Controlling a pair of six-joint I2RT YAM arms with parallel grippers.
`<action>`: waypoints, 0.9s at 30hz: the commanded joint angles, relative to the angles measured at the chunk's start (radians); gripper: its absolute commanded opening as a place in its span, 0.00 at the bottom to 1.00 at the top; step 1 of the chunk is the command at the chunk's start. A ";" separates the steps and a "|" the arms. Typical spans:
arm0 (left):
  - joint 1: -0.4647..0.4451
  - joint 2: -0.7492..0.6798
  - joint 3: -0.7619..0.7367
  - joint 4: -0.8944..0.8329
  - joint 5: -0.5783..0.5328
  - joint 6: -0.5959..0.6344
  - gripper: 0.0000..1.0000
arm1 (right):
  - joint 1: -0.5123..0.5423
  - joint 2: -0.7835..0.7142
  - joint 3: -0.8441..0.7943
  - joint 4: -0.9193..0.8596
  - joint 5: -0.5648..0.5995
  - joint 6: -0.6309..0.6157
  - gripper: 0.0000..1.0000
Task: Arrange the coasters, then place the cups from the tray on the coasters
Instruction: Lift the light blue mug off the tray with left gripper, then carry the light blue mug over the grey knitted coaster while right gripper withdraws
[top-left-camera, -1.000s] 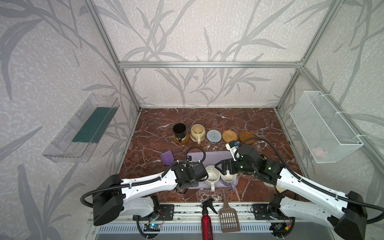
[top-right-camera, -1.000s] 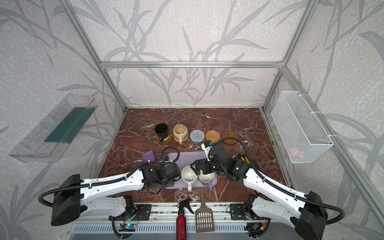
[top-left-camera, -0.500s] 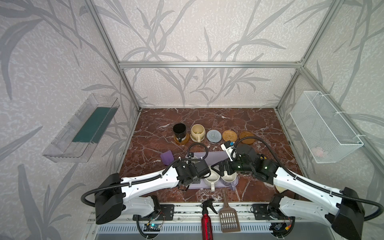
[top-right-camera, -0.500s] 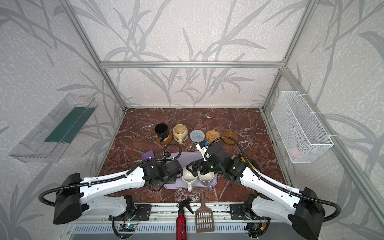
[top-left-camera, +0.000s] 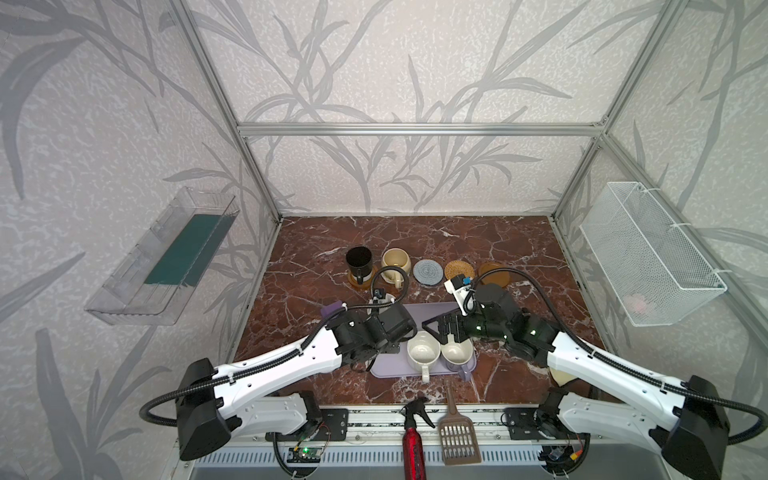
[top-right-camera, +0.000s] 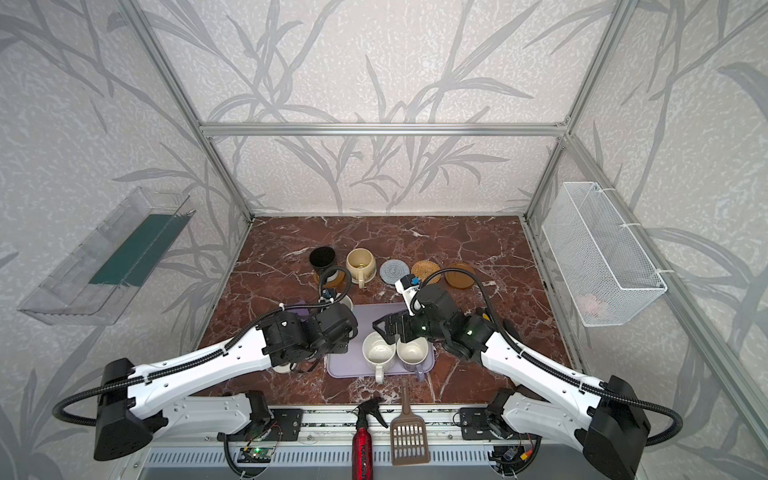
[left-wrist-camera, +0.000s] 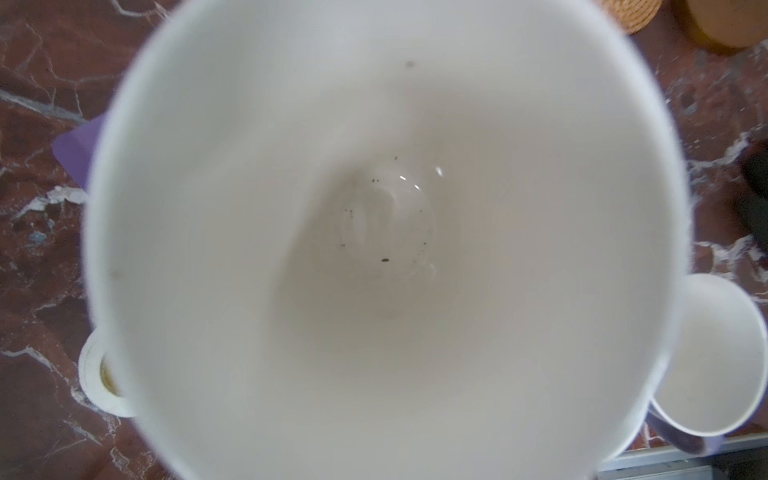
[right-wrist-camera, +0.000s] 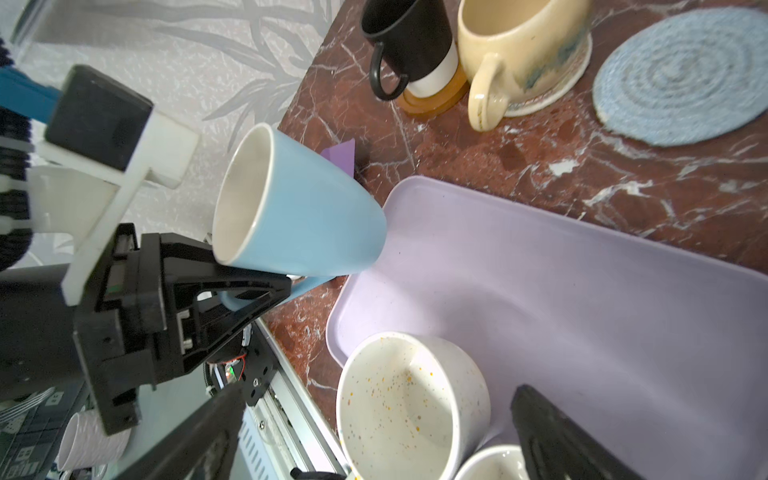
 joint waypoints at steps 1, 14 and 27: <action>0.035 -0.025 0.076 0.006 -0.030 0.085 0.00 | -0.030 -0.023 0.058 -0.009 0.014 -0.017 0.99; 0.123 0.169 0.334 0.027 0.126 0.339 0.00 | -0.158 -0.016 0.174 -0.123 0.130 -0.095 0.99; 0.170 0.550 0.651 0.110 0.045 0.364 0.00 | -0.449 0.069 0.179 -0.052 -0.086 -0.148 0.99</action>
